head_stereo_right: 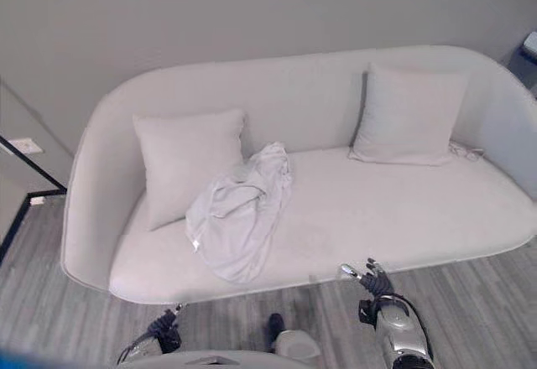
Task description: Hang the clothes on the sofa on the clothes rack.
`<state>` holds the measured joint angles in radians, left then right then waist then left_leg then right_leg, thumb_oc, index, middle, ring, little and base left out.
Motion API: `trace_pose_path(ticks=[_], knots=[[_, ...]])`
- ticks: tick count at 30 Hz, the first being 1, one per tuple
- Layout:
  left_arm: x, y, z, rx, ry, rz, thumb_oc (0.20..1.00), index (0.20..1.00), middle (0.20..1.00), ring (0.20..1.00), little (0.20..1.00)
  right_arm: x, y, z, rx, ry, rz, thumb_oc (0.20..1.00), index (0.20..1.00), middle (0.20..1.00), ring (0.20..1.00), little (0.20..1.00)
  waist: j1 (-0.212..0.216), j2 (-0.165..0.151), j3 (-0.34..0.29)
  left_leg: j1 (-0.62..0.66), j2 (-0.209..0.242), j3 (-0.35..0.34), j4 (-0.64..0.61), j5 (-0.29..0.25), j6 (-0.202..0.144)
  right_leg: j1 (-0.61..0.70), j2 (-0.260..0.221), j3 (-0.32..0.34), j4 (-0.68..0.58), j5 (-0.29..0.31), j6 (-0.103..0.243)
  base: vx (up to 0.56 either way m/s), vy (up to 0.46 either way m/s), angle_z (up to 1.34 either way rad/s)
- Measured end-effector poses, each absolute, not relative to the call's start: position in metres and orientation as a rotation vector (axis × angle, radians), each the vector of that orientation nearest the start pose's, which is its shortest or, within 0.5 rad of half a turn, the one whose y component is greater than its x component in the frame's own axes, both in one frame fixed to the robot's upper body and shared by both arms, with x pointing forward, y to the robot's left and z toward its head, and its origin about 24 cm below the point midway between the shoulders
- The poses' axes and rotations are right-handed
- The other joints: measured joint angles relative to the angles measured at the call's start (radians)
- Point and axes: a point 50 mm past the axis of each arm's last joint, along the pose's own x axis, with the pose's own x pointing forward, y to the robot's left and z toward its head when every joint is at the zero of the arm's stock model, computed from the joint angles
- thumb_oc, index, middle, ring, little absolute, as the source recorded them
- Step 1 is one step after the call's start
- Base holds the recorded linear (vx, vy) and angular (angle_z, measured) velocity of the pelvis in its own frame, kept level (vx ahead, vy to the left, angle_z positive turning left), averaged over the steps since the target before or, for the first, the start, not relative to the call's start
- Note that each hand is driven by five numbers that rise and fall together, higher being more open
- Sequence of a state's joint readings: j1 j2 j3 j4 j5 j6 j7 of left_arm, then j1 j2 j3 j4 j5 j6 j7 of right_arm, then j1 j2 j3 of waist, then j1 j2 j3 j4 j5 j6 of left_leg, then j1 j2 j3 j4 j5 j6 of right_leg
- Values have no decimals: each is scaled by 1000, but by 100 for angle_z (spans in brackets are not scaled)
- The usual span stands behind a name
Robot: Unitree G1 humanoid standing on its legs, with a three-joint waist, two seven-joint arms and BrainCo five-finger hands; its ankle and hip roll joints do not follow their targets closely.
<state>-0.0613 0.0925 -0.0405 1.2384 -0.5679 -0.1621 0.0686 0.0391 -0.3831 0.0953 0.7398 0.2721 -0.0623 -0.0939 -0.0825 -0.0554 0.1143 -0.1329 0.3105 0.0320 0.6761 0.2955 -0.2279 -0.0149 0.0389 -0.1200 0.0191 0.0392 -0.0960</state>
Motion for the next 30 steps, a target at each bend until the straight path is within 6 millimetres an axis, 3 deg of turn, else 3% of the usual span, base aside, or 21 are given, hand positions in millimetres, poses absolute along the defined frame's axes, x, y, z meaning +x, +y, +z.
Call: trace_pose_path(ticks=[1,2,3,4,5,6,7,8,10,12,13,14,15,16,17,19,20,25,27,28,30], knots=[[137,194,-153,-303,941,409,1000,1000,1000,1000,1000,173,-272,-94,-281,717,-221,1000,1000,1000,1000,1000,7,-13,9,-82,-3,-21,132,50,45,10,0,-1,22,-34,-28,226,-24,-2],[146,192,-149,-289,912,374,1000,1000,1000,1000,1000,174,-275,-93,-336,732,-224,1000,1000,1000,1000,1000,7,-27,16,-156,-25,47,216,-42,77,17,-12,-8,19,-38,-32,180,2,6],[149,190,-147,-299,894,365,1000,1000,1000,1000,1000,181,-277,-88,-422,711,-192,1000,1000,1000,1000,1000,11,-36,21,-173,-91,126,90,-132,84,28,-34,-10,8,-52,21,231,107,-25],[147,171,-149,-352,894,351,1000,1000,1000,1000,1000,188,-287,-78,-556,688,-147,1000,1000,1000,1000,1000,7,59,27,-155,-79,146,-188,-152,87,-39,-22,-6,159,-102,41,264,206,-15],[135,165,-154,-366,939,361,1000,1000,1000,1000,1000,189,-294,-70,-637,668,-133,1000,1000,1000,1000,1000,-8,101,32,-148,-78,157,-383,-157,82,0,-31,-19,120,-118,54,366,272,6],[129,167,-155,-373,937,378,1000,1000,1000,1000,1000,186,-296,-72,-720,683,-113,1000,1000,1000,1000,1000,4,105,24,-141,-72,174,-690,-150,81,-3,-20,-60,96,-144,59,365,229,48],[136,164,-153,-400,909,389,1000,1000,1000,1000,1000,189,-300,-70,-792,678,-104,1000,1000,1000,1000,1000,24,115,40,-154,-48,162,-789,-117,92,-11,-21,-137,112,-192,146,411,196,11],[141,177,-150,-421,864,457,1000,1000,1000,1000,1000,207,-300,-61,-896,635,-75,1000,1000,1000,1000,1000,55,106,66,-90,-11,133,-786,-115,92,-54,-37,-127,248,-223,20,384,154,6],[129,177,-156,-417,928,479,1000,1000,1000,1000,1000,210,-298,-58,-933,609,-71,1000,1000,1000,1000,1000,43,104,57,-7,-23,185,-781,-118,96,5,-26,-133,200,-218,34,292,108,1],[124,181,-157,-397,943,491,1000,1000,1000,1000,1000,218,-290,-51,-945,540,-62,1000,1000,1000,1000,1000,44,87,52,54,-110,234,-787,-112,104,32,-31,-125,140,-183,134,190,83,-5],[128,180,-156,-401,934,488,1000,1000,1000,1000,1000,222,-290,-48,-947,527,-63,1000,1000,1000,1000,1000,42,109,61,54,-121,233,-786,-94,127,-10,-19,-104,200,-156,156,108,64,-7],[134,174,-154,-418,921,481,1000,1000,1000,1000,1000,228,-291,-42,-954,500,-68,1000,1000,1000,1000,1000,41,155,74,69,-95,230,-783,-41,199,-83,-2,-67,333,-200,142,68,50,-14],[129,173,-156,-423,930,489,1000,1000,1000,1000,1000,230,-293,-36,-969,475,-67,1000,1000,1000,1000,1000,40,174,62,75,-52,222,-772,12,252,-131,-32,-43,370,-264,86,43,35,-3],[127,173,-157,-415,948,489,1000,1000,1000,1000,1000,231,-293,-36,-969,471,-71,1000,1000,1000,1000,1000,40,165,66,69,-58,192,-754,-59,147,-116,-62,-38,290,-221,100,27,24,30],[129,174,-157,-410,950,480,1000,1000,1000,1000,1000,225,-292,-42,-965,501,-65,1000,1000,1000,1000,1000,35,155,68,49,-68,217,-745,-63,143,-73,-74,-59,219,-190,106,-19,17,32],[133,180,-155,-386,926,480,1000,1000,1000,1000,1000,226,-287,-44,-974,493,-39,1000,1000,1000,1000,1000,63,127,73,57,-108,247,-737,-58,149,-67,-99,-32,190,-170,110,-59,4,1],[138,183,-151,-364,901,464,1000,1000,1000,1000,1000,235,-288,-36,-1079,452,-17,1000,1000,1000,1000,1000,66,123,75,3,-117,251,-682,-73,128,-95,-116,-38,183,-162,121,-53,-19,-1],[144,200,-147,-331,861,484,1000,1000,1000,1000,1000,257,-282,-19,-1095,369,-27,1000,1000,1000,1000,1000,102,89,102,-58,-136,221,-621,-74,127,-68,-133,-45,77,-107,140,-27,-39,10],[140,202,-148,-319,875,489,1000,1000,1000,1000,1000,265,-281,-12,-1098,333,-53,1000,1000,1000,1000,1000,116,93,112,-71,-135,223,-624,-78,122,-68,-127,-44,42,-93,136,0,0,0],[134,202,-151,-315,897,496,1000,1000,1000,1000,1000,271,-280,-5,-1102,297,-80,1000,1000,1000,1000,1000,116,109,129,-76,-126,229,-636,-101,99,-69,-118,-46,17,-82,145,0,0,0],[130,202,-152,-314,909,506,1000,1000,1000,1000,1000,275,-280,-1,-1106,276,-98,1000,1000,1000,1000,1000,116,130,142,-79,-117,229,-649,-142,108,-70,-104,-45,-8,-57,150,-5,-16,-5]])
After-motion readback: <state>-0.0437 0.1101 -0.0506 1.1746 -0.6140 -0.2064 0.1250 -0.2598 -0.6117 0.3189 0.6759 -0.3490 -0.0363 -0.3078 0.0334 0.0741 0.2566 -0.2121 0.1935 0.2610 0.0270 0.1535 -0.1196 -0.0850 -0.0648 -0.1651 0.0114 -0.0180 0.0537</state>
